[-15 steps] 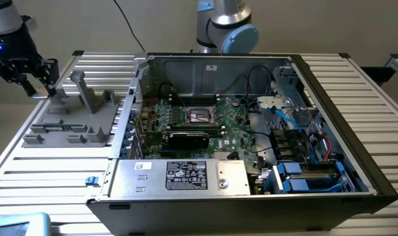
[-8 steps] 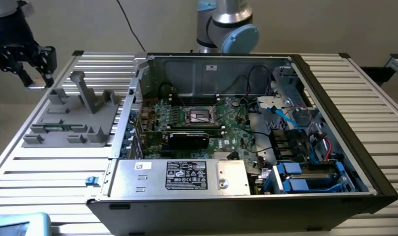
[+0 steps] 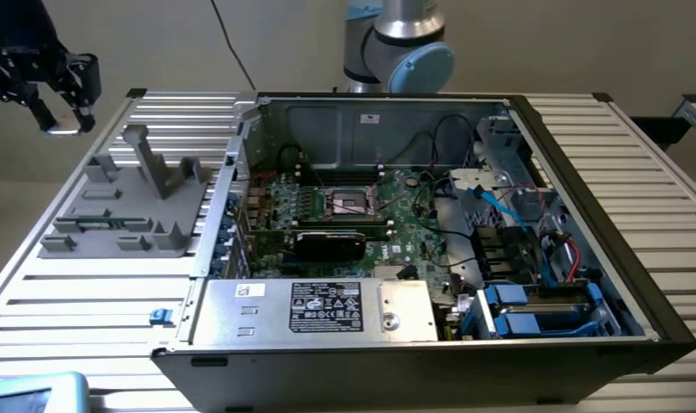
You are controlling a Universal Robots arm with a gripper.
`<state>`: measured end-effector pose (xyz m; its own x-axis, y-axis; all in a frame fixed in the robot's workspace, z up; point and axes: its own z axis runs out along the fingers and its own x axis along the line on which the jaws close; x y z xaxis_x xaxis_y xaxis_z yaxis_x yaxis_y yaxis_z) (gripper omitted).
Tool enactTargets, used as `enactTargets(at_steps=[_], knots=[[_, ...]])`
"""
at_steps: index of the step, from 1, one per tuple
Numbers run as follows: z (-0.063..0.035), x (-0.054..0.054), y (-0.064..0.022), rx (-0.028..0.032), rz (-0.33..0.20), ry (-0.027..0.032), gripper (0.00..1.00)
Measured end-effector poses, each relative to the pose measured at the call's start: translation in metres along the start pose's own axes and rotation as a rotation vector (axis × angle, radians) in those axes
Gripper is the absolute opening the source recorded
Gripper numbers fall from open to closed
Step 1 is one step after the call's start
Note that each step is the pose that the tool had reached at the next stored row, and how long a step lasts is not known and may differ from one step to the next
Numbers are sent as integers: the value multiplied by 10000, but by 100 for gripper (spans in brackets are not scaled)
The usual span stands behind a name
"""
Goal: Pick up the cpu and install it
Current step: 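Pick up the cpu and move it towards the insertion slot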
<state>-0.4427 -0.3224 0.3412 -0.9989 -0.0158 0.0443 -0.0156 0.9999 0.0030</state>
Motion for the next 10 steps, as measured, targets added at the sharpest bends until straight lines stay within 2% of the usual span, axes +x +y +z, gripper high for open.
enactTargets(at_steps=[10], knots=[[-432,-394,-6,-1,0,45,55]])
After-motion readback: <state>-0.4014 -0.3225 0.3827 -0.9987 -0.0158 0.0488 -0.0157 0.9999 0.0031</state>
